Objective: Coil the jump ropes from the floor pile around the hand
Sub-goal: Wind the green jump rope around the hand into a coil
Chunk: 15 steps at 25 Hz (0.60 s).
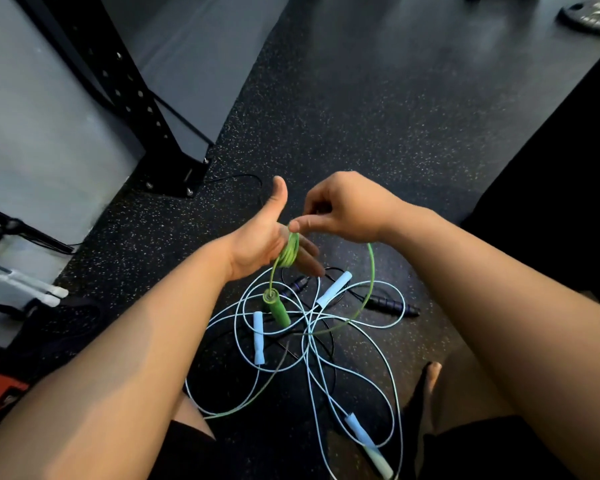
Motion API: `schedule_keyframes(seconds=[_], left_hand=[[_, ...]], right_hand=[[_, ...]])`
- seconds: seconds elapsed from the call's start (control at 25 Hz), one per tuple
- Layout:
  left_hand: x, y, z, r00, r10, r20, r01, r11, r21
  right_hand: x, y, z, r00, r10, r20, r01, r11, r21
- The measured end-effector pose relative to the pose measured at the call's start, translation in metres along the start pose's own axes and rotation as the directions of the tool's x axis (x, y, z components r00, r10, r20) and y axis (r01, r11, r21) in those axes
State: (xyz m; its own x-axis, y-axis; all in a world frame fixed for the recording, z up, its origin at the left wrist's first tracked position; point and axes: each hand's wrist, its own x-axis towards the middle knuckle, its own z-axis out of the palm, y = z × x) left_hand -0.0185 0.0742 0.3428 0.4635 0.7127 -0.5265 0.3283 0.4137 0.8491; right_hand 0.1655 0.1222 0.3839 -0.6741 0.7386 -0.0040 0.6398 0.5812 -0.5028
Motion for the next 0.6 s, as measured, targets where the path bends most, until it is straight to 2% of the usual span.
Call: schedule_keyframes(seconds=[0.12, 0.24, 0.32, 0.4, 0.48, 0.6], left_hand=[[-0.007, 0.008, 0.003, 0.993, -0.012, 0.117, 0.022, 0.996, -0.092], [-0.015, 0.017, 0.003, 0.986, 0.108, 0.124, -0.062, 0.942, -0.329], [-0.021, 0.018, 0.001, 0.975, 0.198, 0.098, -0.129, 0.872, -0.473], [-0.025, 0.019, 0.001, 0.963, 0.265, 0.043, -0.182, 0.763, -0.620], [-0.026, 0.020, 0.000, 0.946, 0.314, -0.074, -0.261, 0.611, -0.747], [-0.025, 0.018, -0.005, 0.892, 0.357, -0.277, -0.409, 0.379, -0.830]], right_hand=[[-0.004, 0.015, -0.007, 0.998, 0.051, -0.049, -0.045, 0.992, 0.118], [-0.006, 0.026, -0.003, 0.991, 0.091, -0.098, -0.064, 0.965, 0.253], [-0.007, 0.030, 0.004, 0.987, 0.127, -0.098, -0.090, 0.942, 0.322], [-0.006, 0.032, 0.014, 0.985, 0.161, -0.059, -0.129, 0.924, 0.361], [-0.007, 0.031, 0.025, 0.979, 0.202, 0.012, -0.188, 0.889, 0.417], [-0.009, 0.024, 0.044, 0.958, 0.213, 0.190, -0.279, 0.840, 0.465]])
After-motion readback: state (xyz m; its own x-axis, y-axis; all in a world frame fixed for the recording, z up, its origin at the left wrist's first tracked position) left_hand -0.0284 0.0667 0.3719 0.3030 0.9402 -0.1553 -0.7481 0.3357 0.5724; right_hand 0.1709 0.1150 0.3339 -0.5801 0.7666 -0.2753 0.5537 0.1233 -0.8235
